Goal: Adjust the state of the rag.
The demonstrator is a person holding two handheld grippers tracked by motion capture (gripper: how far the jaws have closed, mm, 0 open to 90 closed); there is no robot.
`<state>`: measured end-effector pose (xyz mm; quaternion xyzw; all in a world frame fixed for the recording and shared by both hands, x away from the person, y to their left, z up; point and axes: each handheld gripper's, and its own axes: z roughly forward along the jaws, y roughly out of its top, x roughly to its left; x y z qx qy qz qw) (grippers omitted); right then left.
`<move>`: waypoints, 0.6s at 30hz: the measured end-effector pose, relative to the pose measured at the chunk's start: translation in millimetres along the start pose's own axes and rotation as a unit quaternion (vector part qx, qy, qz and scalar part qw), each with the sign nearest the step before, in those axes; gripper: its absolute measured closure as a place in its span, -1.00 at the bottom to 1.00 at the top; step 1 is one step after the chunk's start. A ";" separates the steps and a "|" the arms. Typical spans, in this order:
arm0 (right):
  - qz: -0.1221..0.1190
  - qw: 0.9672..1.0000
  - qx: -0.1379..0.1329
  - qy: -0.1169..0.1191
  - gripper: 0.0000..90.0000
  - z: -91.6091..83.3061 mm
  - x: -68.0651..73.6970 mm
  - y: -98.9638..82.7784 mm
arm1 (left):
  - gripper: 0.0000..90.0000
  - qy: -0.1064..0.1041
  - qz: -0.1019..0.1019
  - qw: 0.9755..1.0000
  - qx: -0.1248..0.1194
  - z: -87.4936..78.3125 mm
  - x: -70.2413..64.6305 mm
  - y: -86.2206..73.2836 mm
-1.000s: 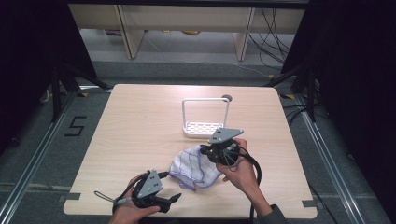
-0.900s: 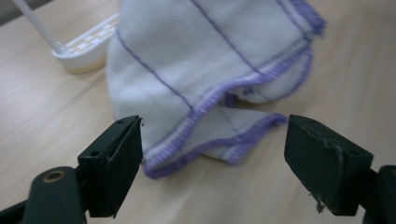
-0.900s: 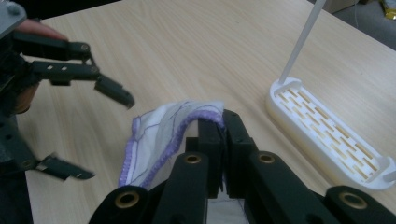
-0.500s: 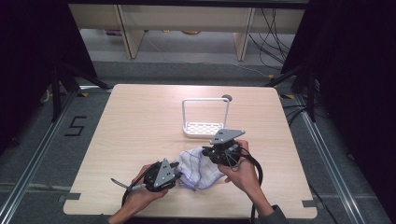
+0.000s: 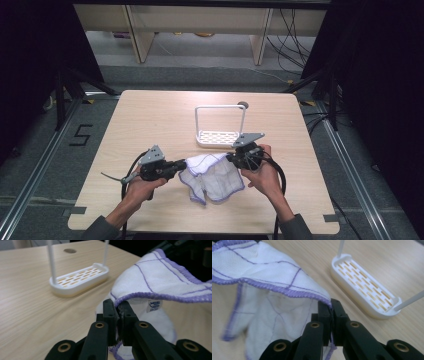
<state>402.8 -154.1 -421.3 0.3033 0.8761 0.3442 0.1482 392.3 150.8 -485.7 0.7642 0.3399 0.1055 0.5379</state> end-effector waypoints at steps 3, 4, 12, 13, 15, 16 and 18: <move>0.004 0.999 0.030 -0.019 0.96 30.4 -9.1 1.8 | 0.90 0.020 -0.019 0.999 0.025 20.1 14.7 -8.4; 0.004 0.999 0.046 -0.020 0.96 38.3 -11.8 3.0 | 0.90 0.026 -0.018 0.999 0.027 24.8 17.0 -10.3; 0.020 0.997 0.071 -0.040 0.42 73.9 -20.0 -1.3 | 0.65 0.042 -0.043 0.997 0.054 30.7 35.9 -16.7; 0.037 0.996 0.070 -0.048 0.32 71.7 -20.4 -1.9 | 0.50 0.045 -0.054 0.996 0.054 26.3 36.4 -15.5; 0.049 0.995 0.061 -0.066 0.12 53.1 -21.6 -5.3 | 0.17 0.051 -0.054 0.995 0.061 18.3 35.5 -15.3; 0.049 0.995 0.061 -0.066 0.12 53.1 -21.6 -5.3 | 0.17 0.058 -0.050 0.995 0.065 11.1 33.5 -16.3; 0.052 0.995 0.046 -0.065 0.04 33.3 -18.4 -8.5 | 0.06 0.066 -0.044 0.994 0.071 0.3 29.1 -18.4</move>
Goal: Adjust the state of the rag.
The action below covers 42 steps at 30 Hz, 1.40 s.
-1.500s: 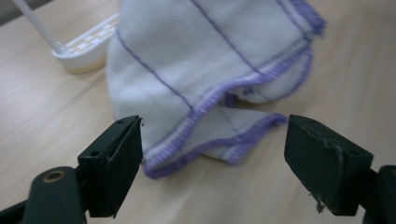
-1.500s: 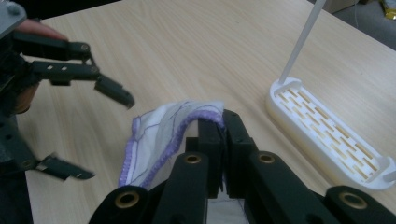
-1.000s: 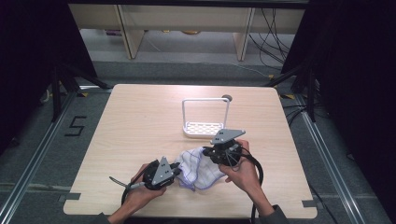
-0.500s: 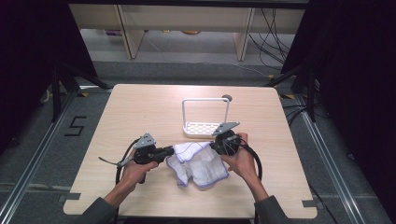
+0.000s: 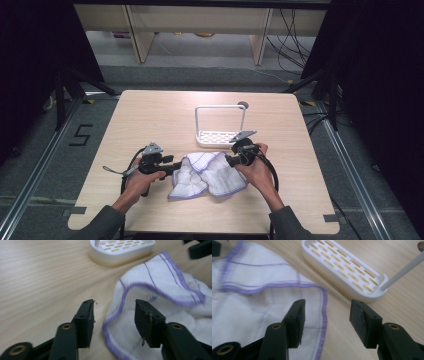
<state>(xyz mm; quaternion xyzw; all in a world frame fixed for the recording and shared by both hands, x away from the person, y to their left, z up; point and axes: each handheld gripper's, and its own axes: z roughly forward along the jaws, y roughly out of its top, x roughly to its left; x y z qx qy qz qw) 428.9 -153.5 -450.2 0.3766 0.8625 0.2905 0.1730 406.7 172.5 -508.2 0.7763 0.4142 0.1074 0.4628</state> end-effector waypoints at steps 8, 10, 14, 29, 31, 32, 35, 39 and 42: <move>-0.008 0.997 -0.018 0.069 -0.08 -35.4 48.8 -27.8 | -0.10 -0.022 0.024 0.999 0.015 -36.9 -37.8 -35.4; -0.017 0.997 -0.010 0.073 -0.10 -34.6 59.5 -32.3 | -0.14 -0.036 0.030 0.999 0.026 -36.1 -46.8 -40.5; -0.028 0.996 -0.006 0.080 -0.16 -25.3 81.6 -37.9 | -0.13 -0.026 0.083 0.995 0.057 -29.0 -56.6 -43.3; -0.078 0.995 0.005 0.059 0.83 -38.7 50.3 -48.2 | 0.88 -0.051 0.133 0.988 0.053 -53.5 -56.8 -43.0; -0.064 0.997 0.007 0.050 0.83 -42.6 31.7 -55.4 | 0.88 -0.086 0.113 0.989 0.045 -60.0 -64.3 -48.1; -0.064 0.997 0.007 0.050 0.83 -42.6 31.7 -55.4 | 0.88 -0.105 0.114 0.986 0.056 -63.2 -67.1 -50.3; -0.056 0.998 0.005 0.014 0.81 -30.6 16.7 -58.7 | 0.88 -0.141 0.104 0.983 0.046 -60.2 -82.1 -55.5; -0.061 0.998 -0.004 -0.003 0.69 -20.5 10.3 -52.3 | 0.87 -0.113 0.125 0.983 0.076 -50.2 -80.1 -58.6; -0.048 0.999 -0.009 -0.004 0.48 -19.3 9.1 -49.7 | 0.80 -0.110 0.120 0.984 0.074 -49.7 -80.3 -61.0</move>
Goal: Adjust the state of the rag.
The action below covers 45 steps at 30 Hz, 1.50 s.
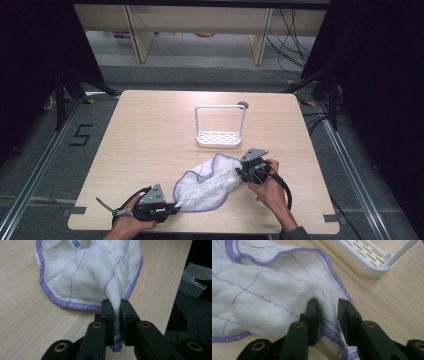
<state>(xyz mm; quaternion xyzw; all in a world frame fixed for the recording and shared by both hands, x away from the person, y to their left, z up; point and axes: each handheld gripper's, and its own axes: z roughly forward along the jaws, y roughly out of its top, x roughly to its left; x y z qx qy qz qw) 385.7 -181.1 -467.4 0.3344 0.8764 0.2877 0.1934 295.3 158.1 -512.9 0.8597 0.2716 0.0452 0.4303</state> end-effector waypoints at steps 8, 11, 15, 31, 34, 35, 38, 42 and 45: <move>0.074 0.996 -0.040 0.018 0.06 -48.3 1.1 -16.7 | -0.14 0.055 -0.017 0.997 -0.058 -12.2 11.0 21.6; 0.083 0.996 -0.037 0.020 0.05 -56.5 6.2 -29.3 | -0.18 0.064 -0.007 0.995 -0.070 -2.4 20.7 37.6; 0.089 0.995 -0.023 0.027 0.04 -57.9 9.6 -48.1 | -0.16 0.065 0.030 0.995 -0.062 27.4 30.6 62.9; 0.113 0.993 -0.025 0.037 -0.02 -59.7 4.2 -65.8 | -0.03 0.039 0.160 0.986 -0.010 70.2 33.3 84.0; 0.112 0.993 -0.025 0.041 -0.03 -58.0 6.0 -64.9 | 0.07 0.038 0.174 0.984 0.005 79.9 36.0 83.6; 0.111 0.993 -0.025 0.041 -0.03 -58.2 6.3 -64.5 | 0.18 0.045 0.190 0.981 0.009 82.1 37.5 83.7; 0.110 0.993 -0.025 0.042 -0.03 -58.5 5.6 -65.0 | 0.70 0.056 0.183 0.981 0.001 81.3 41.9 86.0; 0.111 0.993 -0.023 0.041 -0.03 -57.7 4.7 -65.9 | 0.74 0.057 0.121 0.990 -0.042 71.5 56.3 88.3; 0.107 0.993 -0.022 0.043 -0.03 -57.3 5.9 -65.8 | 0.78 0.076 0.067 0.993 -0.054 63.2 76.7 84.0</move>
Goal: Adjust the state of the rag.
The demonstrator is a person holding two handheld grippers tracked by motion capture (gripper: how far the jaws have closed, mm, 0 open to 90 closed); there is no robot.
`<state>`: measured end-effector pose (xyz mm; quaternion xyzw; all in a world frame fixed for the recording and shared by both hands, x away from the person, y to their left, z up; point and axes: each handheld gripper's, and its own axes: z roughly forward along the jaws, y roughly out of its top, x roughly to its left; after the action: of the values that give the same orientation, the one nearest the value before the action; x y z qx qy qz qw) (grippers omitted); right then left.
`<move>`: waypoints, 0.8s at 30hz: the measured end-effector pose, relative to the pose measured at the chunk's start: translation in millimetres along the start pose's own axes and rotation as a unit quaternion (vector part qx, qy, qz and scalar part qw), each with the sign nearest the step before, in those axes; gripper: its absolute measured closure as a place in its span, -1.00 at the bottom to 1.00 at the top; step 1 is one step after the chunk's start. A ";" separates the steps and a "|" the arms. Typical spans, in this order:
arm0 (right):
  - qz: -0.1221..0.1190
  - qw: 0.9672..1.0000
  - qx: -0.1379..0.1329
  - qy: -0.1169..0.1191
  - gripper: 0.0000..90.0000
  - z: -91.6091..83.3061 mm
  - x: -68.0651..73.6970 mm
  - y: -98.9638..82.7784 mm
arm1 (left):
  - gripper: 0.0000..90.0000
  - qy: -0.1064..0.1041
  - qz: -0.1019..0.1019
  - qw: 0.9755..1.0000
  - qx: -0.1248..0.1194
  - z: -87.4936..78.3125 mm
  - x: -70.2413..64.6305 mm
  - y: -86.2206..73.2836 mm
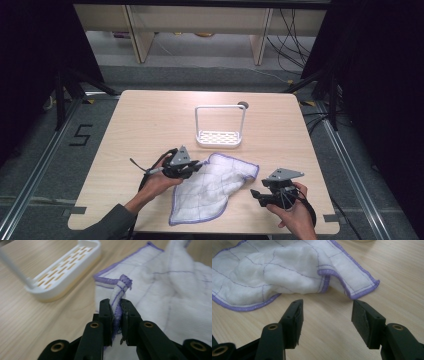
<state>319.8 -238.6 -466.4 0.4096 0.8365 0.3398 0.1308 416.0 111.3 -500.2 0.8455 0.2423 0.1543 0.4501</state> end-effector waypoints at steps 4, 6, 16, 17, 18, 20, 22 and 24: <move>-0.001 1.000 0.003 0.004 -0.01 0.7 2.5 0.3 | 0.79 0.031 -0.019 0.999 0.003 -2.9 17.2 -9.0; -0.004 1.000 0.004 0.006 0.00 1.4 5.0 0.8 | 0.78 0.036 -0.030 0.999 0.010 -3.6 25.2 -14.6; -0.015 1.000 0.009 0.012 0.01 7.1 11.0 0.1 | -0.20 0.077 -0.078 0.993 0.045 -26.0 35.4 -24.6; -0.015 1.000 0.009 0.012 0.01 7.1 11.0 0.1 | -0.20 0.076 -0.080 0.993 0.042 -29.2 33.3 -24.8; -0.013 1.000 0.014 0.014 0.00 6.3 11.8 1.2 | -0.22 0.074 -0.081 0.993 0.037 -34.5 29.0 -25.2; -0.021 1.000 0.013 0.014 0.00 9.1 15.7 2.8 | -0.27 0.061 -0.081 0.994 0.040 -40.8 22.5 -26.5; -0.034 0.999 0.008 0.027 0.01 14.5 27.5 6.3 | -0.33 0.050 -0.080 0.995 0.044 -46.9 10.6 -29.9; -0.035 0.999 0.008 0.030 0.01 15.1 30.7 8.1 | -0.33 0.036 -0.069 0.996 0.048 -53.1 0.5 -34.5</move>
<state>312.8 -204.5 -470.2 0.3704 0.8565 0.3407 0.1143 381.7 164.4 -500.0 0.8413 0.3234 0.1417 0.4094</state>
